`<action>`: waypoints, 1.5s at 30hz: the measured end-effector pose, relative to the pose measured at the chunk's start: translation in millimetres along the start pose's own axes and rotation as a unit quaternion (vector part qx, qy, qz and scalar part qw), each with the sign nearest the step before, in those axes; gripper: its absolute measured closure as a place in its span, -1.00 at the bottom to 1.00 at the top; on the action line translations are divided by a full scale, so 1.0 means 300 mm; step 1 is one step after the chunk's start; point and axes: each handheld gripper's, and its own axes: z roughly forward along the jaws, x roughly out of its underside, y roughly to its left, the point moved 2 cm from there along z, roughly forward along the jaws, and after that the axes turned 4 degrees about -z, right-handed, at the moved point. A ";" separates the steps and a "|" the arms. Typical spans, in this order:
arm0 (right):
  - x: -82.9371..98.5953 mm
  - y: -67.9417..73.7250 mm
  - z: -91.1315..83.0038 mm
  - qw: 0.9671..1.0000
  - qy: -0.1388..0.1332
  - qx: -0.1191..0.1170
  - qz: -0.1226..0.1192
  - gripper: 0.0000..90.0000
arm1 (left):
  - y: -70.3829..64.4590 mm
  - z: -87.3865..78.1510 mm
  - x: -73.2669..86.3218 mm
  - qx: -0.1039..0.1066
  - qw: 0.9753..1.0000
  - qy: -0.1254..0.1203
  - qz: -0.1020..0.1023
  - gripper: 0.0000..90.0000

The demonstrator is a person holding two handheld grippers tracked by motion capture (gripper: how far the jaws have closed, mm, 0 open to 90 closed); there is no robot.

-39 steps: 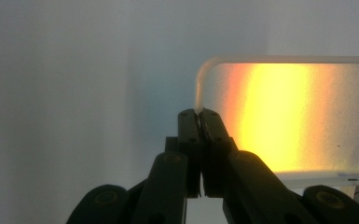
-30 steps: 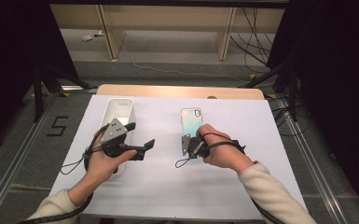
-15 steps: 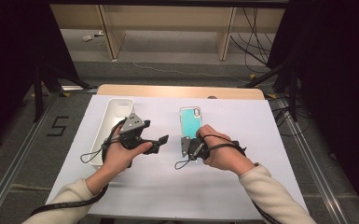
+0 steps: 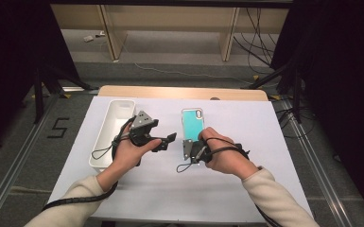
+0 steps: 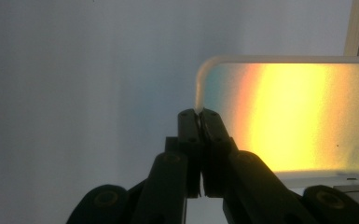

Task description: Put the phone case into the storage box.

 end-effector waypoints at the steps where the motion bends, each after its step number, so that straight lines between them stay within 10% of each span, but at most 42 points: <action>1: 0.000 -0.005 0.001 1.000 -0.008 0.006 -0.013 0.98 | 0.001 0.001 0.000 0.000 1.000 0.000 0.002 -0.73; 35: -0.004 0.033 -0.024 1.000 -0.004 0.015 -0.001 0.98 | -0.013 0.055 -0.010 0.015 1.000 0.009 -0.021 -0.65; 45: -0.024 0.019 -0.024 0.999 -0.012 0.024 -0.032 0.98 | -0.030 0.086 -0.009 0.022 0.999 0.019 -0.024 -0.62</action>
